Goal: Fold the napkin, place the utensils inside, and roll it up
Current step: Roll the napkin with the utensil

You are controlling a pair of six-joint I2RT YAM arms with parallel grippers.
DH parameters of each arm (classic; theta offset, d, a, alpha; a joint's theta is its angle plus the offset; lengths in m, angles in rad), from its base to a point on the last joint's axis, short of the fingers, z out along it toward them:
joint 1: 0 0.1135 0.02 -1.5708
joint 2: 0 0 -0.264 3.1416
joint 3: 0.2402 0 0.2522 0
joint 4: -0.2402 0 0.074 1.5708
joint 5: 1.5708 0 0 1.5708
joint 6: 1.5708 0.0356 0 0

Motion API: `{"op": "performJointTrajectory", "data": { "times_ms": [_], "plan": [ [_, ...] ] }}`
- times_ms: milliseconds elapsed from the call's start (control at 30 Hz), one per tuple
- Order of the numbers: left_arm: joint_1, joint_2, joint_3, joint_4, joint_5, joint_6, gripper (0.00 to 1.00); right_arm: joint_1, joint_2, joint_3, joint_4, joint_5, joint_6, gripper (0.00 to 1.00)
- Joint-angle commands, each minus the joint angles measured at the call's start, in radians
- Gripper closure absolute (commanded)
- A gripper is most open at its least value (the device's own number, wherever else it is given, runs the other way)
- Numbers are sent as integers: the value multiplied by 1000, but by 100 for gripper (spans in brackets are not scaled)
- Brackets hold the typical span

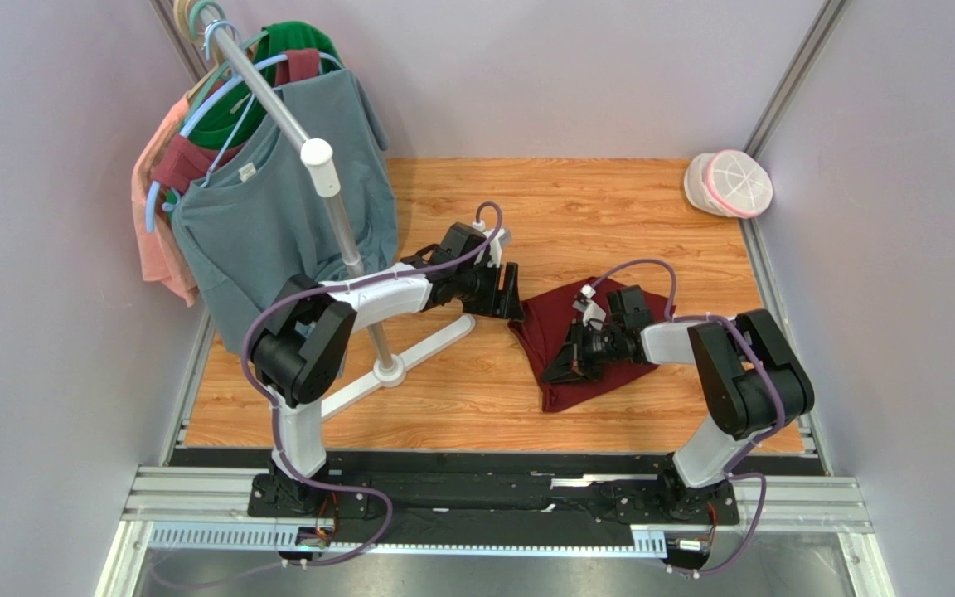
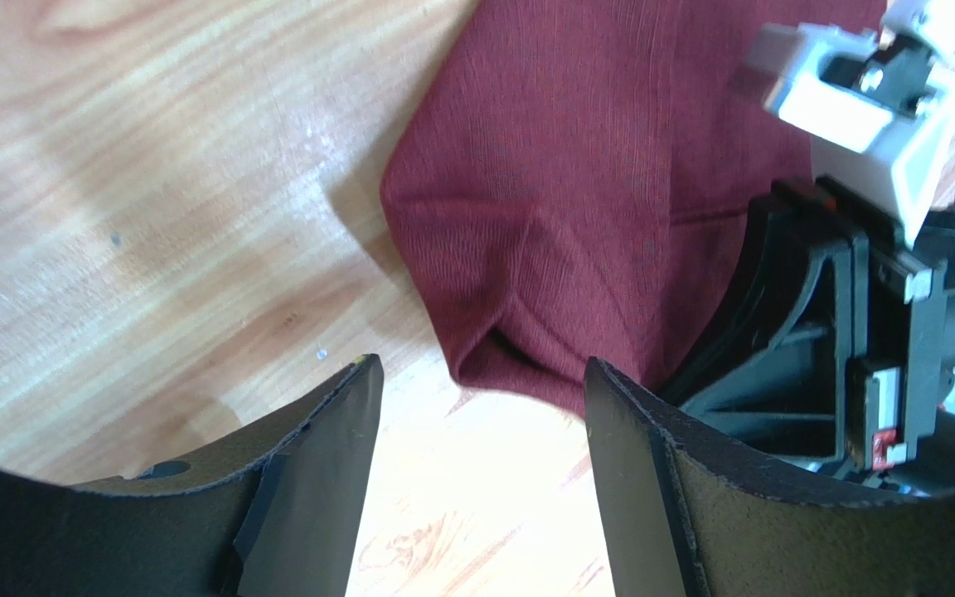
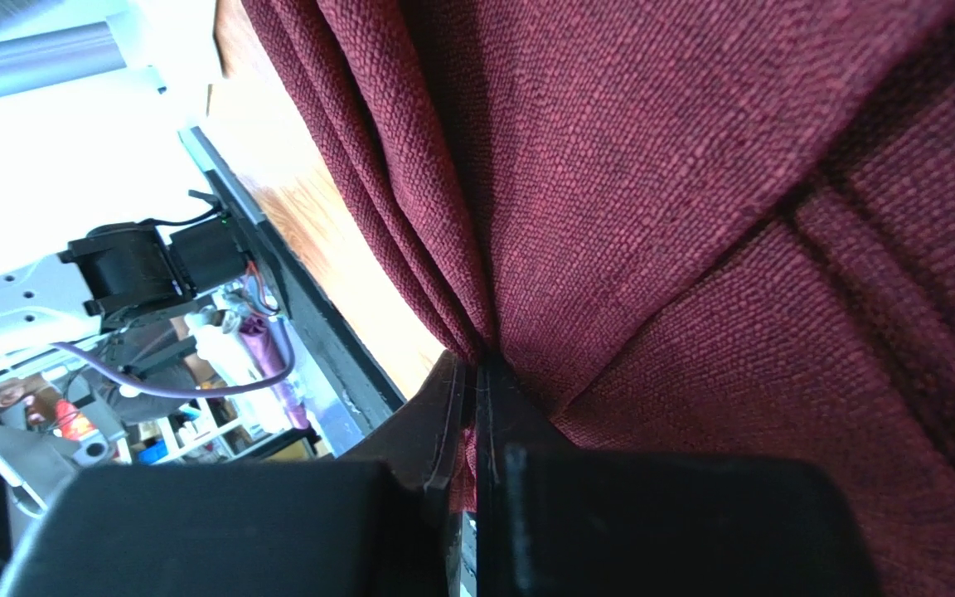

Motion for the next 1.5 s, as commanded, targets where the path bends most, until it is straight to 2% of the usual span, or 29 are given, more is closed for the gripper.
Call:
{"op": "performJointTrajectory", "data": {
  "times_ms": [0, 167, 400, 1067, 1167, 1300, 1367, 1400, 1467],
  "plan": [
    [1, -50, -32, 65, 32, -21, 32, -14, 17, -3, 63, -1, 2, 100],
    [1, -19, -60, 155, 113, -116, 34, -14, 29, 0, 56, 2, -7, 100],
    [-28, 24, -20, 250, 147, -176, 35, -14, 50, -6, 66, 6, -9, 100],
    [-51, 141, 49, 312, 148, -188, 35, -14, 58, -2, 57, 22, -27, 100],
    [-51, 151, 54, 309, 128, -185, 35, -14, 20, 0, 22, 29, -40, 90],
    [-52, 174, 75, 283, 122, -180, 35, -16, -83, 12, -74, 54, -78, 62],
    [-52, 188, 77, 280, 127, -189, 35, -14, -132, 27, -119, 68, -92, 56],
    [-54, 191, 75, 277, 119, -191, 35, -14, -156, 34, -171, 88, -104, 45],
    [-52, 197, 75, 264, 110, -194, 35, -14, -242, 64, -228, 143, -133, 42]
  ]
}}
